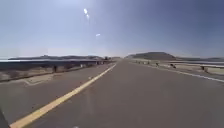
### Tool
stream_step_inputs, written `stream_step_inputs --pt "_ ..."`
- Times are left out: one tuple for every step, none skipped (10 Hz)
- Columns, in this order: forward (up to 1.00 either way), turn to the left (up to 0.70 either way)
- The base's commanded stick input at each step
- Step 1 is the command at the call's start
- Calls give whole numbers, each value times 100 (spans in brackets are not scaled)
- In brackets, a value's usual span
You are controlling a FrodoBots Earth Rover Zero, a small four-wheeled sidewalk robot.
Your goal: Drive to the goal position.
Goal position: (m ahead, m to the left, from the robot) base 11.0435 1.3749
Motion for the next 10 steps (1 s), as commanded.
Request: stream_step_inputs --pt "88 0" --pt "78 0" --pt "68 0" --pt "57 0" --pt "47 0" --pt "37 0" --pt "26 0" --pt "16 0" --pt "6 0" --pt "0 0"
